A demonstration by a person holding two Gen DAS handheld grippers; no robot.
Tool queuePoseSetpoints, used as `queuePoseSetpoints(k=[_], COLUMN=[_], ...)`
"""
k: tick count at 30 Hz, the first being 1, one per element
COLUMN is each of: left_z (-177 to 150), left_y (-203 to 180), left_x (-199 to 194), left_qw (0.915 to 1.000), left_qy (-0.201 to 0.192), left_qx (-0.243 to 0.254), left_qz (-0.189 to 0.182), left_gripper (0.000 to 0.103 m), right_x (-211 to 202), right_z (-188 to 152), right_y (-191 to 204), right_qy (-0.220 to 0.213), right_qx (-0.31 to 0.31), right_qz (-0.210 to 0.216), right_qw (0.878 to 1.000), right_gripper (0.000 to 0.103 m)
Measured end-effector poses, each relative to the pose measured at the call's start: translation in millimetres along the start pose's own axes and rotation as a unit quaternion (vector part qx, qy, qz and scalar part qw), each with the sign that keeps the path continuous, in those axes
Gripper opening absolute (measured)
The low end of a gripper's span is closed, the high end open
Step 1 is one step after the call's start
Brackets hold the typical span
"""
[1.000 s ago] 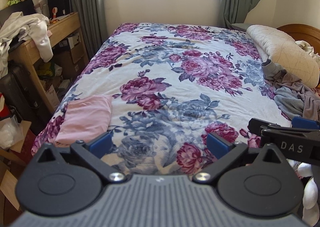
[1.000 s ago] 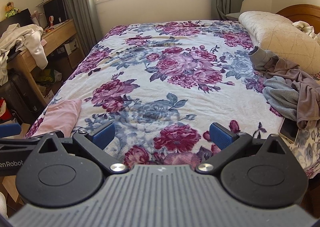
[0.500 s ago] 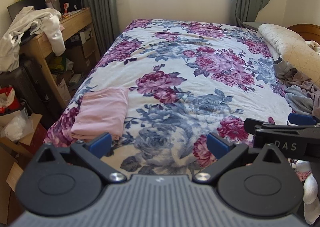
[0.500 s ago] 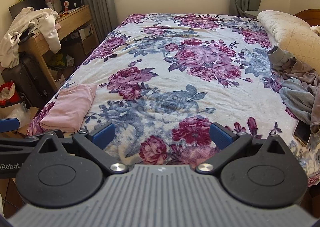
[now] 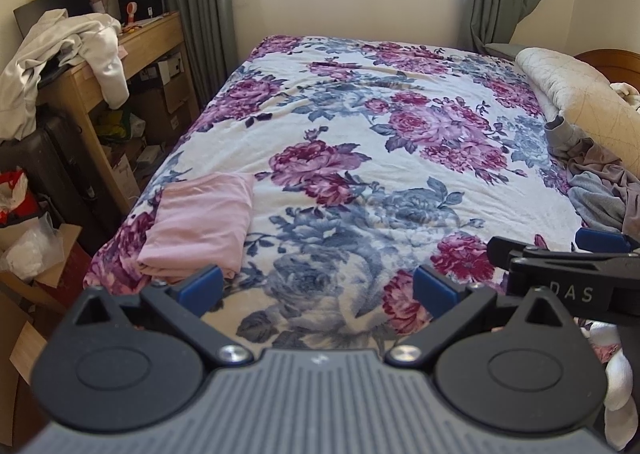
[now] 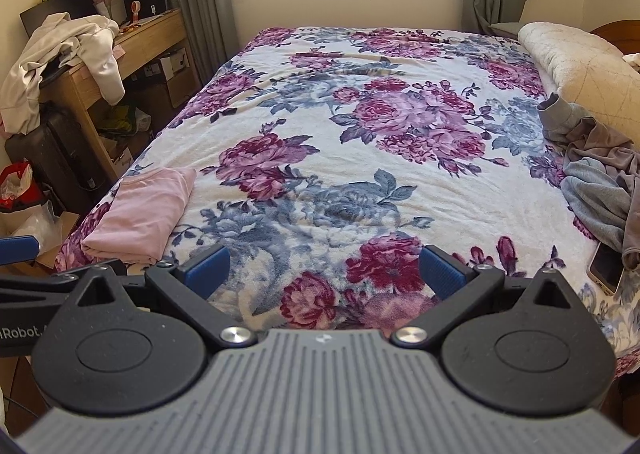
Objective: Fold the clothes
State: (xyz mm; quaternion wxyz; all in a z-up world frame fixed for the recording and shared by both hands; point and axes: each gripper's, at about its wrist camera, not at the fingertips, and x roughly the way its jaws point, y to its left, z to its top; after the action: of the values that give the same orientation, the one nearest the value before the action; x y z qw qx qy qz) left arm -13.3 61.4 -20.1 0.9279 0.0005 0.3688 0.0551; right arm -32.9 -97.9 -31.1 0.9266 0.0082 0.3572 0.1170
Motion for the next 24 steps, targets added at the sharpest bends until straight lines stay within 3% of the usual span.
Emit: queuePoseSetpoints(k=[24], left_z=[0.6], left_y=[-2.6], left_x=[1.3], left_qw=[0.9999], left_qy=[-0.003], left_qx=[0.001], left_qz=[-0.01], left_gripper=[0.102], right_x=[-4.6], right_z=[-1.7], right_y=[-5.1], right_qy=[-0.008], right_qx=[0.0], right_qz=[-0.015], right_qw=[1.0], right_gripper=[0.103])
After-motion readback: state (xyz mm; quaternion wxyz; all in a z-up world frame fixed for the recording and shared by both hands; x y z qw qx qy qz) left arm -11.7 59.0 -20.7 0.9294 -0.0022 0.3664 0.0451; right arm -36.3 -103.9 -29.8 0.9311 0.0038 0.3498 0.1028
